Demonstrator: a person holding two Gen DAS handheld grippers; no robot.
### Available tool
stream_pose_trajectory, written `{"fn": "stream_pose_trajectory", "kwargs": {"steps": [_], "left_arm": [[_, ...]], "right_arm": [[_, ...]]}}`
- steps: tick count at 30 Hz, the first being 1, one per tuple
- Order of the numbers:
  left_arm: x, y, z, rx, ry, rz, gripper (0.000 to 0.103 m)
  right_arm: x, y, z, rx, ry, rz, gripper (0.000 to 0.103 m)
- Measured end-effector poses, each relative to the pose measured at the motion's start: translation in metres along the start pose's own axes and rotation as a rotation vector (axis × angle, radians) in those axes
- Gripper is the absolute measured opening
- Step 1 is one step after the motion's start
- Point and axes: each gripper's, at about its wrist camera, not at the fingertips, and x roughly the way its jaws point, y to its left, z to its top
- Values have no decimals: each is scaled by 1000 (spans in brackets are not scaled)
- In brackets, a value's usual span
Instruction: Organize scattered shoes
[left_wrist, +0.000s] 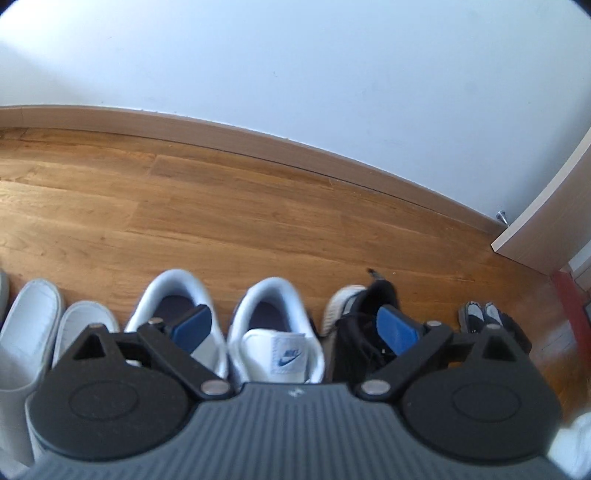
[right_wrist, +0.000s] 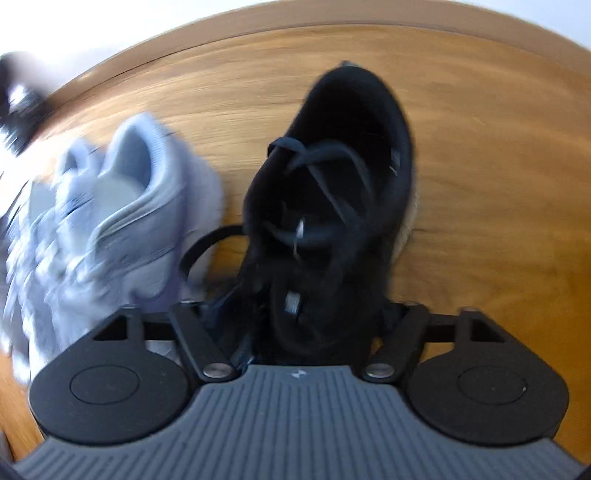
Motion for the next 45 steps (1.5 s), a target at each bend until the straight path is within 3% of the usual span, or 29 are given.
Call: {"fn": "stream_pose_trajectory", "kwargs": {"steps": [9, 11, 14, 15, 21, 24, 26, 31, 36, 41, 45], "left_arm": [[-9, -3, 0, 18, 12, 6, 97], [-11, -13, 1, 62, 15, 29, 97], [-11, -23, 4, 98, 40, 70, 97], [-11, -26, 4, 102, 40, 60, 98], [-11, -41, -1, 132, 64, 9, 98], [-7, -55, -7, 176, 87, -8, 98], [-4, -66, -12, 214, 104, -21, 98], [12, -118, -41, 405, 184, -90, 98], [18, -186, -91, 701, 288, -328, 98], [22, -254, -165, 1024, 324, -431, 98], [38, -273, -200, 1142, 358, -440, 98]], "right_arm": [[-9, -1, -3, 38, 32, 50, 56], [-9, -6, -3, 45, 44, 81, 63], [-16, -7, 0, 60, 63, 50, 86], [-25, -2, 2, 46, 53, 21, 94], [-98, 2, 0, 1, -25, 15, 102], [-155, -33, -18, 125, -89, 3, 103], [-198, -73, -44, 287, -142, -4, 103], [-283, -148, -131, 652, -278, -177, 103], [-320, -172, -205, 831, -333, -329, 103], [-321, -184, -232, 919, -337, -404, 103], [-313, -183, -238, 927, -319, -385, 103]]}}
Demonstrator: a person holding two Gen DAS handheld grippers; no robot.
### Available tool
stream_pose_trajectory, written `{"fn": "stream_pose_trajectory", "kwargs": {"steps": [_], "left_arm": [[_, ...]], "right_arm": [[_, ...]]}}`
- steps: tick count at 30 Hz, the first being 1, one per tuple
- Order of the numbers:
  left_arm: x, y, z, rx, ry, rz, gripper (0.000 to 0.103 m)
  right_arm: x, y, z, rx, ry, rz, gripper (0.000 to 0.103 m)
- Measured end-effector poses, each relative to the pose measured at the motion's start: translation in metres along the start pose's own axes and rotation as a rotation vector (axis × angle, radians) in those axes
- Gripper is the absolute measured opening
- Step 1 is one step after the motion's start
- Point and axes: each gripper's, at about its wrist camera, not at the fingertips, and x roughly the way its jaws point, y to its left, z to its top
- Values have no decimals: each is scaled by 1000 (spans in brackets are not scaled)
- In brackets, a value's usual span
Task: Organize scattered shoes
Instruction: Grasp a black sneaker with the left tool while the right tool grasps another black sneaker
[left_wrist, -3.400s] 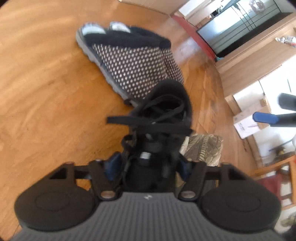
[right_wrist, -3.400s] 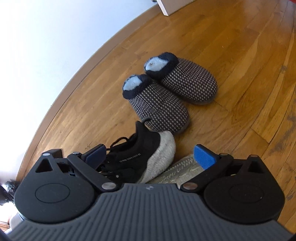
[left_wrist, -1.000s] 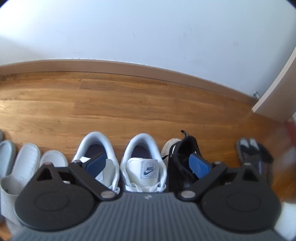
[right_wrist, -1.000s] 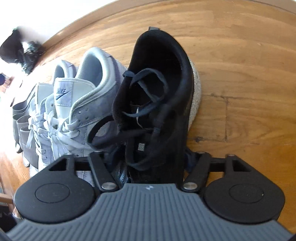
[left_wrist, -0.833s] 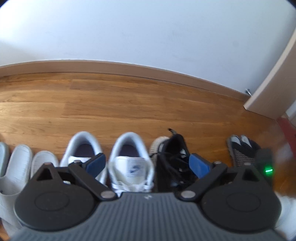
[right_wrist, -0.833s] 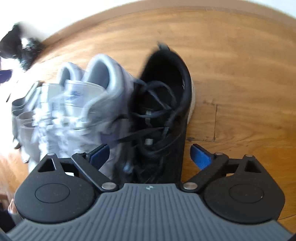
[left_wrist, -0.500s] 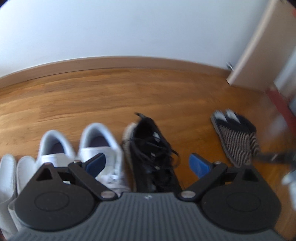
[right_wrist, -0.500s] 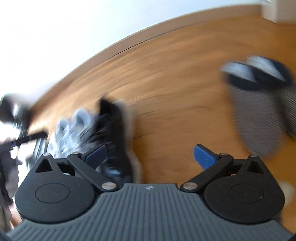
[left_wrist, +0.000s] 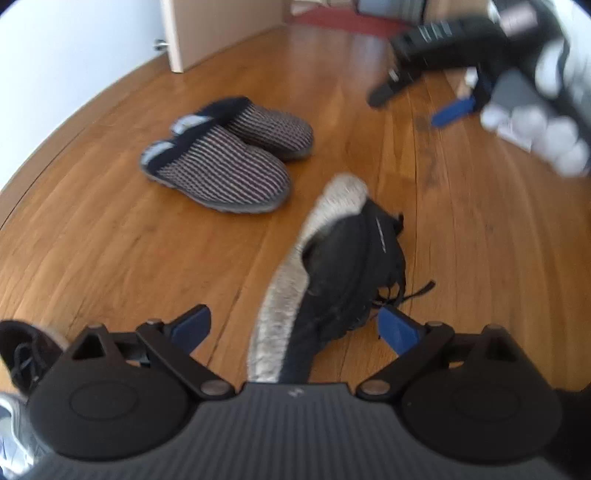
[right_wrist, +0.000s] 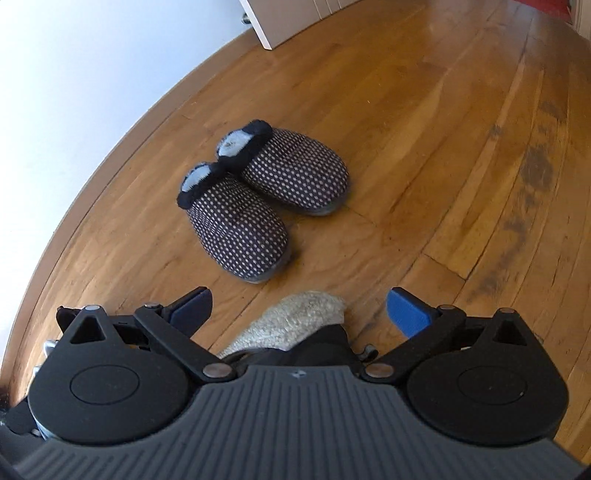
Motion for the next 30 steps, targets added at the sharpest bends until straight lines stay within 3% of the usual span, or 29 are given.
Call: {"fn": "stream_pose_trajectory", "kwargs": {"steps": [4, 5, 6, 7, 9, 12, 18, 20, 21, 26, 28, 30], "left_arm": [[26, 12, -2, -24, 54, -18, 94], [34, 17, -3, -45, 73, -20, 86], [38, 21, -3, -63, 83, -21, 67], [41, 24, -4, -80, 89, -22, 63], [40, 34, -5, -143, 67, -39, 44], [33, 54, -9, -268, 19, -57, 37], [24, 106, -35, -666, -3, -146, 36], [29, 125, -54, -885, 38, -226, 37], [28, 127, -60, -933, 47, -253, 38], [21, 123, -70, -1000, 58, -286, 50], [20, 125, -72, -1019, 44, -275, 49], [19, 128, -73, -1016, 20, -239, 40]], "right_arm": [[4, 0, -1, -19, 12, 23, 103], [5, 2, -1, -22, 11, 23, 103], [5, 3, -1, -22, 11, 24, 103], [6, 3, 0, -20, 12, 24, 103], [6, 1, 1, -3, 15, 26, 103], [9, 2, 2, 16, 21, 34, 103], [9, 8, 2, 23, 16, 56, 103], [11, 13, -2, 35, 28, 71, 103], [13, 15, -4, 40, 43, 82, 103], [28, 29, -18, 41, 120, 118, 103], [41, 35, -27, 55, 164, 137, 103], [56, 35, -36, 99, 217, 139, 103]]}}
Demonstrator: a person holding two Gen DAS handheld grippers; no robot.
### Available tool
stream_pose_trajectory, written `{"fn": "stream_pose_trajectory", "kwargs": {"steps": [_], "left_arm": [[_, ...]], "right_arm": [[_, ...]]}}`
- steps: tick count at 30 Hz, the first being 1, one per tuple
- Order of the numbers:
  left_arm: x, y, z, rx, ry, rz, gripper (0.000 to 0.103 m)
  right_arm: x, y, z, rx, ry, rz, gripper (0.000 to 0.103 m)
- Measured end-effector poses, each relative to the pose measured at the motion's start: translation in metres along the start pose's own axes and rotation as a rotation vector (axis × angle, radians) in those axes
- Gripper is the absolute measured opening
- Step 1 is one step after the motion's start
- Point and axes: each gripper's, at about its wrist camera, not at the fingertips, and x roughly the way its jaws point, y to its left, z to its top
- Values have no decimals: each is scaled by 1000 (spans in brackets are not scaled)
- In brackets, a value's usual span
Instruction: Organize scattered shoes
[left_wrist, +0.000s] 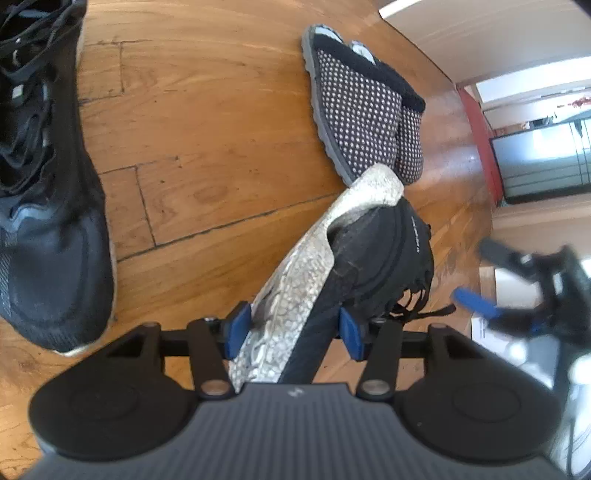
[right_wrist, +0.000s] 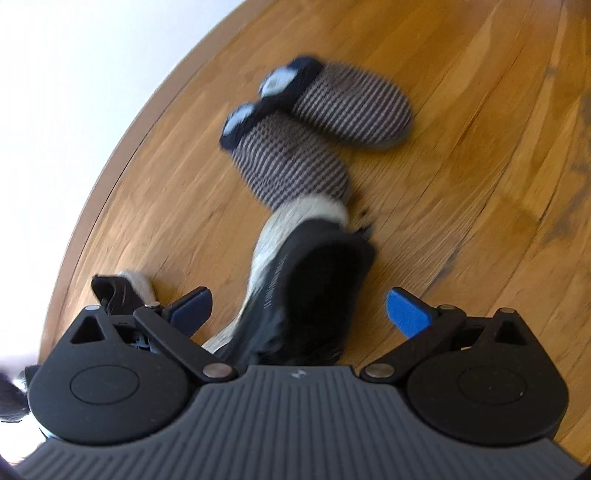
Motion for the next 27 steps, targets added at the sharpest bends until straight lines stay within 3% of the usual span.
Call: {"fn": "stream_pose_trajectory", "kwargs": {"steps": [3, 6, 7, 9, 16, 21, 27], "left_arm": [[-6, 5, 6, 35, -64, 69, 38], [-10, 12, 11, 13, -25, 18, 43], [-13, 11, 11, 24, -33, 41, 44], [-20, 6, 11, 61, -71, 129, 63], [-23, -5, 11, 144, -114, 264, 65], [-37, -25, 14, 236, -171, 402, 66], [-57, -35, 18, 262, -230, 496, 68]], "right_arm": [[19, -12, -9, 85, 46, 8, 103], [29, -16, -16, 121, 64, 36, 103], [33, -14, -18, 126, 71, 44, 103], [39, -2, -23, 121, 71, 74, 103], [73, 19, -25, 180, 111, 108, 103], [89, 43, -8, 169, 87, 37, 103], [99, 57, 2, 168, 57, -61, 103]]}}
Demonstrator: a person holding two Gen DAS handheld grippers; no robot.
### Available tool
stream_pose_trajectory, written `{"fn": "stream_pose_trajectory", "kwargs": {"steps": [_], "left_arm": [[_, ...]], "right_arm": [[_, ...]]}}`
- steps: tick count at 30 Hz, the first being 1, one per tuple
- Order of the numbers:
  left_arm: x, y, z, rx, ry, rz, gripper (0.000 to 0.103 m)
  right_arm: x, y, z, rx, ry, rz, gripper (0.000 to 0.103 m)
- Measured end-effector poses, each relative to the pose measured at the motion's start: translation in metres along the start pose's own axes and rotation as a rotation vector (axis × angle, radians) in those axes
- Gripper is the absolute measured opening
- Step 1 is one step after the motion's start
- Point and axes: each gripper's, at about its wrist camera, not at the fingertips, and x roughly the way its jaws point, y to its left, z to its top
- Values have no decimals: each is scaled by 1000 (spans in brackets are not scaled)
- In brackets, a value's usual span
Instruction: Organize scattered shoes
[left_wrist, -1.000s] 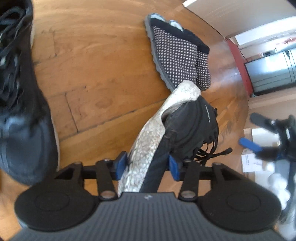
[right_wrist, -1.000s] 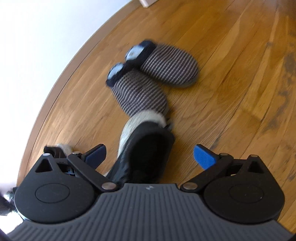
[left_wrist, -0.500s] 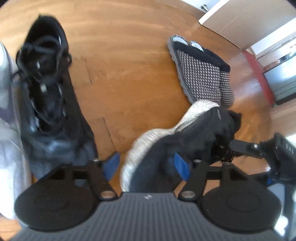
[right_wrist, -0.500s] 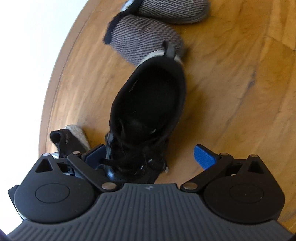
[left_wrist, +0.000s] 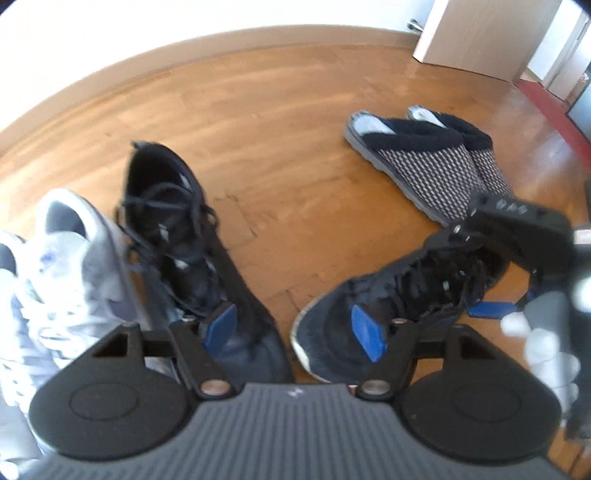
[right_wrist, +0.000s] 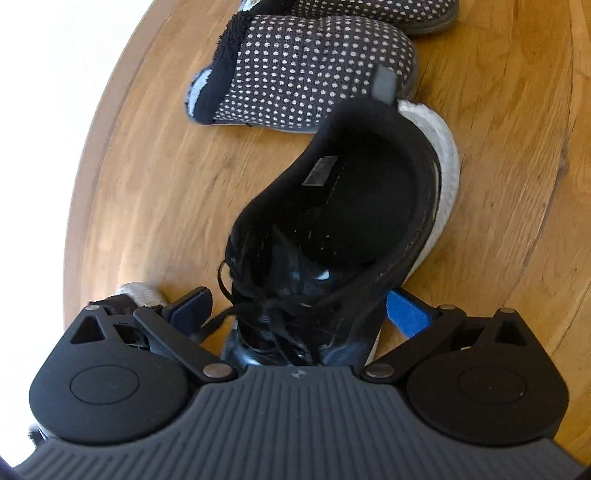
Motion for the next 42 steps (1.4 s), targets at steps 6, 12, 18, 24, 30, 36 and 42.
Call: {"fn": "stream_pose_trajectory", "kwargs": {"steps": [6, 12, 18, 24, 30, 36, 42], "left_arm": [[-11, 5, 2, -16, -21, 58, 72], [-21, 14, -8, -21, -24, 54, 81], [-6, 29, -23, -63, 91, 52, 81], [11, 30, -30, -62, 214, 103, 81], [17, 42, -53, -161, 362, -24, 81], [22, 50, -76, -213, 421, -34, 82], [28, 60, -88, -265, 442, -26, 82]], "right_arm": [[16, 20, 0, -164, -72, -207, 94], [3, 31, -15, -349, -65, -248, 63], [-16, 32, -52, -636, -21, -194, 46], [-22, 45, -80, -844, 31, -108, 43], [-12, 68, -77, -896, 30, -101, 41], [6, 107, -58, -968, -5, -60, 41], [33, 148, -42, -1094, 29, -2, 41]]}}
